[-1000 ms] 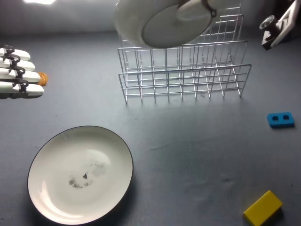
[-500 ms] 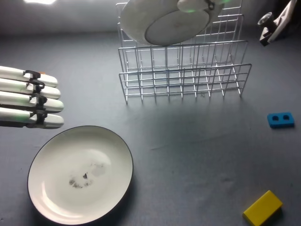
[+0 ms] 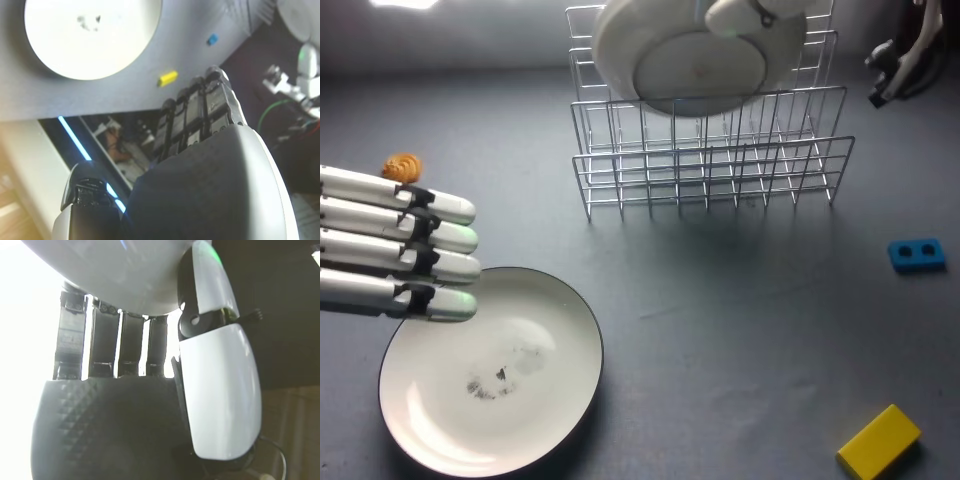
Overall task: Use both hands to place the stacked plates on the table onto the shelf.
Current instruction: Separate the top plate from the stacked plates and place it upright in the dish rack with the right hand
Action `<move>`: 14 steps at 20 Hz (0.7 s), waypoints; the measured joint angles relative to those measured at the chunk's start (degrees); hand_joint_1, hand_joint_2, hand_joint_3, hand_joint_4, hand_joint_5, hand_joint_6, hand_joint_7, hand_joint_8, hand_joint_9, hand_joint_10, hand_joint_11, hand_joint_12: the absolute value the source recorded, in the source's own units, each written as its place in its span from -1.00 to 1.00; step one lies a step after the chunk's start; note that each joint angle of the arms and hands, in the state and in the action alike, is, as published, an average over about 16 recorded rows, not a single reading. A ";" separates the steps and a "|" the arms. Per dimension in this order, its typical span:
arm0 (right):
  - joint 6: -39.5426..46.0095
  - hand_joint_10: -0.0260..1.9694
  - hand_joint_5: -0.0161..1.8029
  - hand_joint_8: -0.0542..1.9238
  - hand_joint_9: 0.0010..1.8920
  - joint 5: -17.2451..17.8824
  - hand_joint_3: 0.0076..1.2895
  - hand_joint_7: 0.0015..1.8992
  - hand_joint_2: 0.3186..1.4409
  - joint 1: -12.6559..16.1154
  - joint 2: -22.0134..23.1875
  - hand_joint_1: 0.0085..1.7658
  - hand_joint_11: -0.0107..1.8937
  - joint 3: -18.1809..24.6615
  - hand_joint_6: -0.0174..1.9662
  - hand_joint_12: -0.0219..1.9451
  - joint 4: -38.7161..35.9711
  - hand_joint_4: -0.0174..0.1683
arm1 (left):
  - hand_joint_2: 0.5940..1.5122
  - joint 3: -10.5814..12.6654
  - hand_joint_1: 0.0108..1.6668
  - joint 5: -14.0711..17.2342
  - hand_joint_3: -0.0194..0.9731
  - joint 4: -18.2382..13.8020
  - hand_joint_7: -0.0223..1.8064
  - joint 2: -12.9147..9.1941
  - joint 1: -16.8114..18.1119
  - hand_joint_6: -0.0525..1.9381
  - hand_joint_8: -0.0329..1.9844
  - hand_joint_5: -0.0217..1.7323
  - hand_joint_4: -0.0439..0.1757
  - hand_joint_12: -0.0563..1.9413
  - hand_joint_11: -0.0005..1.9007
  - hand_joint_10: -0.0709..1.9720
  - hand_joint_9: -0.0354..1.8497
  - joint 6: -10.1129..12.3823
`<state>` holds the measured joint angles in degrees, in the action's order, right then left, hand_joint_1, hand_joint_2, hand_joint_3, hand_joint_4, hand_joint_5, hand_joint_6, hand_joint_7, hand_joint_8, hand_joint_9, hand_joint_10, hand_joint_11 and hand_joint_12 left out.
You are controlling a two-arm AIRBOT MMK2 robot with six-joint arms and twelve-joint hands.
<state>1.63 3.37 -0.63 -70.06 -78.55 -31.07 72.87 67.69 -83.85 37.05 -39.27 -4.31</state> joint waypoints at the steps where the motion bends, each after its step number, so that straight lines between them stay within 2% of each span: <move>1: -0.02 -0.95 -0.02 0.02 0.22 -0.46 -0.99 0.04 0.30 -0.20 -0.27 0.36 -0.30 -0.39 0.12 0.31 0.20 -0.68 | 0.27 -0.18 -0.99 0.25 -0.95 -0.29 -0.94 0.00 -0.05 -0.93 -0.96 -0.91 -0.55 -0.94 -0.98 -0.92 -0.94 -0.07; 8: -0.33 -0.95 -0.02 0.01 0.20 -2.13 -0.99 0.04 0.31 -1.96 -1.95 0.36 -0.32 -2.83 0.12 0.30 0.88 -0.69 | 0.27 -1.12 -0.99 -0.82 -0.95 -1.84 -0.95 0.22 -1.77 -0.93 -0.96 -0.91 -0.55 -0.94 -0.98 -0.92 -0.94 -0.17; 12: -0.60 -0.95 -0.01 -0.22 0.18 -1.84 -0.99 0.04 0.33 -2.92 -2.67 0.35 -0.33 -3.84 0.08 0.27 0.93 -0.74 | 0.27 -1.51 -0.99 -2.60 -0.95 -1.99 -0.95 0.79 -3.90 -0.93 -0.96 -0.91 -0.55 -0.94 -0.98 -0.92 -0.94 -0.18; 14: -0.73 -0.95 -0.01 -0.34 0.17 -1.60 -0.99 0.05 0.32 -3.36 -2.94 0.35 -0.35 -4.23 0.00 0.26 0.95 -0.77 | 0.27 -1.63 -0.99 -3.78 -0.95 -1.83 -0.95 1.21 -5.11 -0.93 -0.96 -0.91 -0.55 -0.94 -0.98 -0.92 -0.95 -0.18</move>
<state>0.90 1.77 -3.99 -73.00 -82.79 -30.12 71.24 63.91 -85.68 38.26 -44.38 -4.49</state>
